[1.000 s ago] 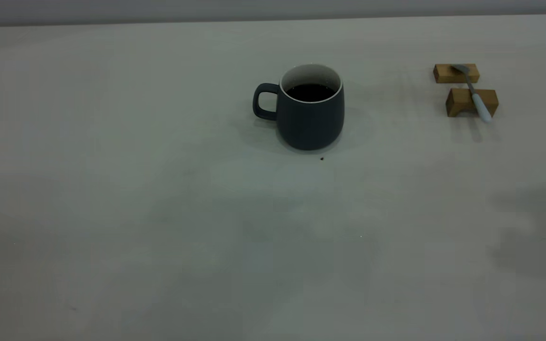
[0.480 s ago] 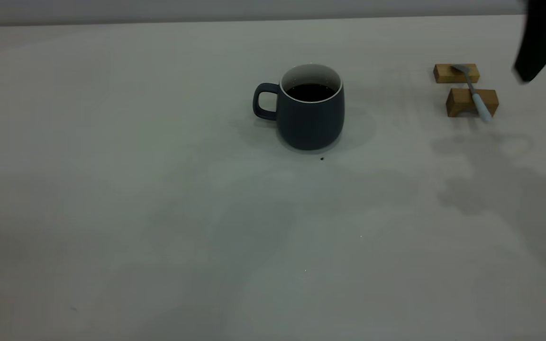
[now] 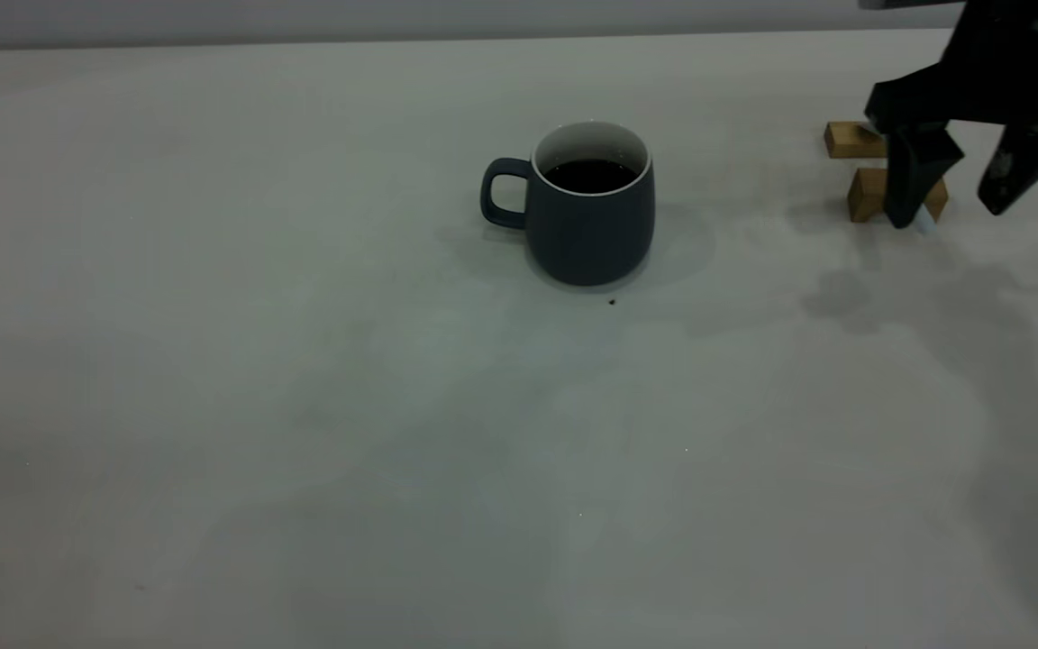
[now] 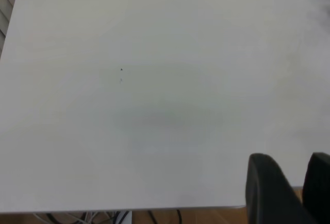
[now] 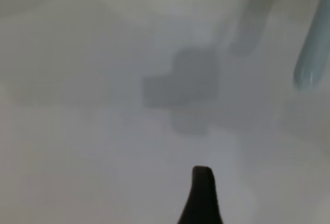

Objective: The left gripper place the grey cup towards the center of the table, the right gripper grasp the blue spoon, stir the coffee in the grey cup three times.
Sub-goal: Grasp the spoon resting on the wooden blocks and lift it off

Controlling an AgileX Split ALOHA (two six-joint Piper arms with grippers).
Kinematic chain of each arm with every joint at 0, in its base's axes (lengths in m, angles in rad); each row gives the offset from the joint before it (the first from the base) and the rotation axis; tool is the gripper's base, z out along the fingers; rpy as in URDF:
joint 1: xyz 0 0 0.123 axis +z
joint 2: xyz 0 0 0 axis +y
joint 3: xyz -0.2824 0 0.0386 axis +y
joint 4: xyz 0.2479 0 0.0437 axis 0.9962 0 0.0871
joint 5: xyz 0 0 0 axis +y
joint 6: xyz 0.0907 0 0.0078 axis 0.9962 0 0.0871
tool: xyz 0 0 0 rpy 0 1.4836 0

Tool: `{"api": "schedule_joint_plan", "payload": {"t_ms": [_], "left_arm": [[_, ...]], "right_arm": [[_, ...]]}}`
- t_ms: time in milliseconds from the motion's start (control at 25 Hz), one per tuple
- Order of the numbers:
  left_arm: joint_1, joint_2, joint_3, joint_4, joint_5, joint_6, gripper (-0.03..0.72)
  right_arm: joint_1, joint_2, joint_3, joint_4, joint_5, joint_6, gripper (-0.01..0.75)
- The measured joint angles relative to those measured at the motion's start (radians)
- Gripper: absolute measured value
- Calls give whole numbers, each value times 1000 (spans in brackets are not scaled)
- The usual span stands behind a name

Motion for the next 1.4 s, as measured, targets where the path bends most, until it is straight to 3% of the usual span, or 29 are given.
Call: {"api": "schedule_joint_plan", "payload": {"t_ms": [440, 960, 1080, 1360, 1400], "left_arm": [[0, 0, 0, 0, 0, 0, 243], [0, 0, 0, 0, 0, 0, 243], [0, 0, 0, 0, 0, 0, 243], [0, 0, 0, 0, 0, 0, 243], [0, 0, 0, 0, 0, 0, 243]], "right_arm": [[-5, 181, -213, -81, 34, 1, 690], [-40, 249, -225, -89, -3, 3, 665], [-40, 256, -225, -91, -13, 4, 572], [-40, 246, -226, -97, -9, 4, 144], [-40, 237, -226, -98, 3, 4, 125]]}}
